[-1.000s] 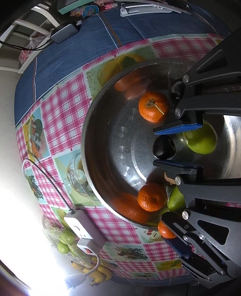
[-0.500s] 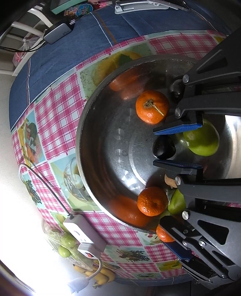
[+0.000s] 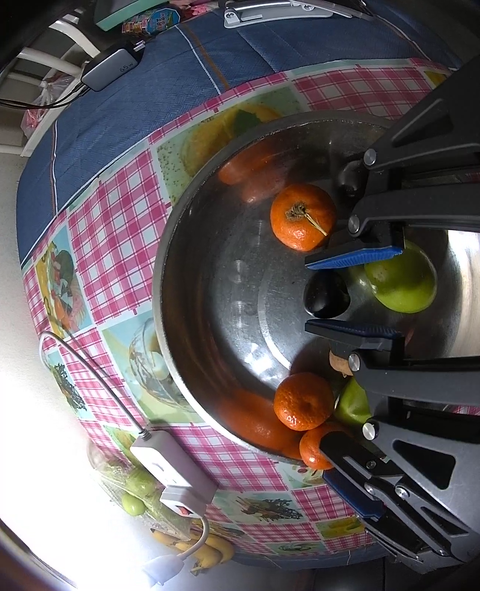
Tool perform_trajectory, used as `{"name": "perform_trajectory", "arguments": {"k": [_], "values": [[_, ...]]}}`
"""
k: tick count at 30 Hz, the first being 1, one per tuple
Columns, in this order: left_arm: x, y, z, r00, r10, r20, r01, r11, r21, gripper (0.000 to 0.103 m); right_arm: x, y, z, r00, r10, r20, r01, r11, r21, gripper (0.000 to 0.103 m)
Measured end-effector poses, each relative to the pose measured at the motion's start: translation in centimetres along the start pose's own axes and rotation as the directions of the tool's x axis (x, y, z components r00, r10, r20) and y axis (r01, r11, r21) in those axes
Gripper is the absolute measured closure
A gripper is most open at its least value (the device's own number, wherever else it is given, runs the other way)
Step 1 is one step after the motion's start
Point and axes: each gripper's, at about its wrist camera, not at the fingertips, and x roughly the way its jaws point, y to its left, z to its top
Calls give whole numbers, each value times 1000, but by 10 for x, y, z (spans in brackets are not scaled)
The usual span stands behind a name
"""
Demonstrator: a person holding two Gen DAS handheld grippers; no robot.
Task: Organize fruits
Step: 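Open the left gripper dropping the orange while the right gripper releases the plum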
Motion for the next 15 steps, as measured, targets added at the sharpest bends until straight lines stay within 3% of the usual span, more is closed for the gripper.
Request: {"name": "perform_trajectory", "arguments": {"k": [3,15], "values": [[-4,2,1,1000,-4,5,4,1000,-8,60,-6,-1,1,1000,3,15,-3,1000,-1,65],[-22,17,9,998,37,56,-34,999,-39,60,-35,5,5,996,8,85,-6,1000,-22,65]]}}
